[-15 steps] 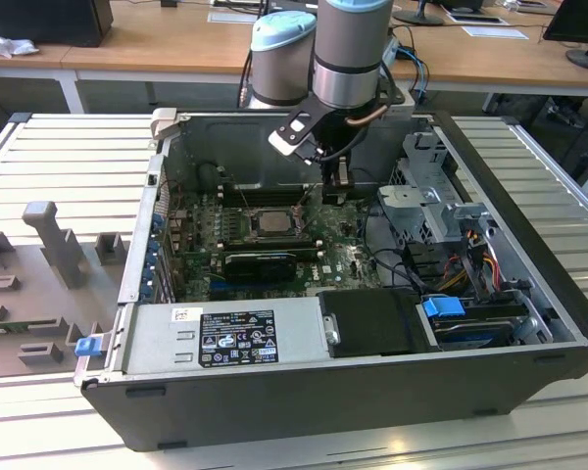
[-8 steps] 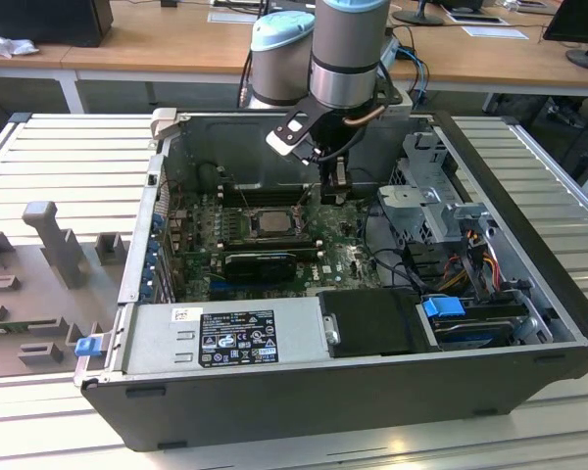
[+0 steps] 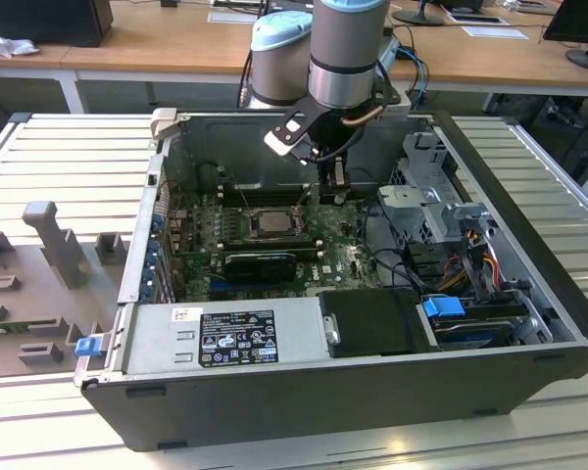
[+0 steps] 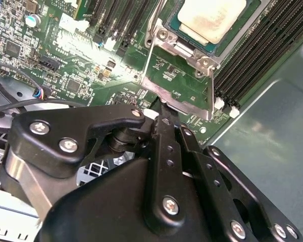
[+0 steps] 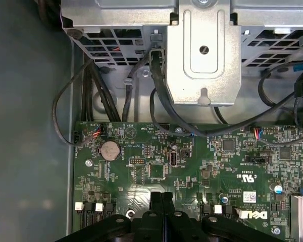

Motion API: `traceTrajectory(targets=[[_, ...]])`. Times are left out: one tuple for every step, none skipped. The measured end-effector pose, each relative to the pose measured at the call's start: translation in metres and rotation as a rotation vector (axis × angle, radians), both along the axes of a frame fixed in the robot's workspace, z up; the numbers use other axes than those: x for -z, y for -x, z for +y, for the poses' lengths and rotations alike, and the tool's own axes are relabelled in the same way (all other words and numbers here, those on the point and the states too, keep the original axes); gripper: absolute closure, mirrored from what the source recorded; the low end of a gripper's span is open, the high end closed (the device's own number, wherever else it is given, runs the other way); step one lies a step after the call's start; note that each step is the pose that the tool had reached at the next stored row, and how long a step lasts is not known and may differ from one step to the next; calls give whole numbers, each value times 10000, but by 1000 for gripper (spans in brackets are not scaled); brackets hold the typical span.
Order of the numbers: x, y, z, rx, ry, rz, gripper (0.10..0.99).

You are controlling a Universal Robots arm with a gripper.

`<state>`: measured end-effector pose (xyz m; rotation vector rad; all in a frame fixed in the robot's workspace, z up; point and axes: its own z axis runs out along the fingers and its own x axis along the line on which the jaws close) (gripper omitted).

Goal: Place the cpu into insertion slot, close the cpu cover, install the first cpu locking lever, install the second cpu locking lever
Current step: 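Close the cpu cover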

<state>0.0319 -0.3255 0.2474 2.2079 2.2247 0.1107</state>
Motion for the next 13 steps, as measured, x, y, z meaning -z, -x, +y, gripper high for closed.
traceTrajectory(targets=[[0, 5, 0, 0, 0, -1, 980], [0, 6, 0, 0, 0, 0, 980], [0, 8, 0, -1, 0, 0, 980], [0, 12, 0, 1, 0, 0, 980], [0, 17, 0, -1, 0, 0, 980], [0, 23, 0, 0, 0, 0, 980], [0, 33, 0, 0, 0, 0, 980], [0, 40, 0, 0, -1, 0, 980], [0, 45, 0, 1, 0, 0, 980], [0, 56, 0, 0, -1, 0, 980], [0, 64, 0, 0, 0, 0, 980], [0, 71, 0, 0, 0, 0, 980], [0, 78, 0, 0, 0, 0, 980]])
